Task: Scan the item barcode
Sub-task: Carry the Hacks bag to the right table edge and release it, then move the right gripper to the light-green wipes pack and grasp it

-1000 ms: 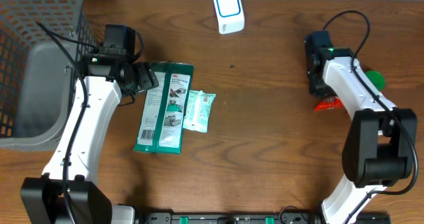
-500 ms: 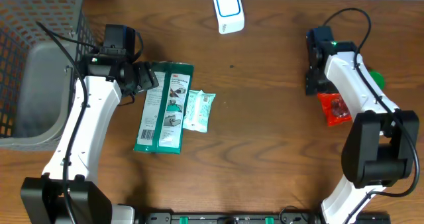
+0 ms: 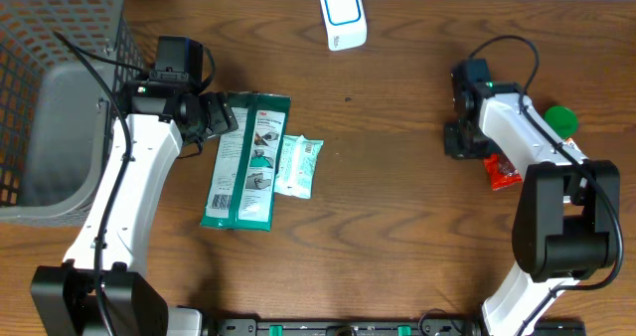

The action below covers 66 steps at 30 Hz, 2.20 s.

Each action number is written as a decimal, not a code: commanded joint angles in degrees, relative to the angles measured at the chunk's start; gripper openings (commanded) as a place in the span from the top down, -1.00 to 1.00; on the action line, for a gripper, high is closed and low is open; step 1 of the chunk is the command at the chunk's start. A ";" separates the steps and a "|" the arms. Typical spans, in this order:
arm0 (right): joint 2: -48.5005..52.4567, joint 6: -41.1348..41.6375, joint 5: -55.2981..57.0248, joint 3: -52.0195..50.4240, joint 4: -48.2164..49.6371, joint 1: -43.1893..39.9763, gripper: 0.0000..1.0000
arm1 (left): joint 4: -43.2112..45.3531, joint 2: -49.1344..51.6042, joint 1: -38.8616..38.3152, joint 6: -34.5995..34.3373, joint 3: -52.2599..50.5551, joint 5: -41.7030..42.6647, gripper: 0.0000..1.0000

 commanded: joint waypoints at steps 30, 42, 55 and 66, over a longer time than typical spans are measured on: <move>-6.03 8.37 -39.45 2.54 2.29 7.39 -0.11 | -0.13 -0.24 0.22 0.31 0.90 -0.74 -0.72; -5.07 36.94 -26.29 2.43 15.02 28.70 -0.57 | -0.13 -0.24 0.22 0.31 0.90 -0.76 -0.72; -3.41 51.58 -12.26 2.43 17.66 40.15 -0.11 | -0.13 -0.24 0.22 0.31 0.90 -0.74 -0.72; 5.33 54.69 -13.99 2.43 21.31 42.07 0.09 | -0.13 -0.24 0.22 0.33 0.90 -0.76 -0.72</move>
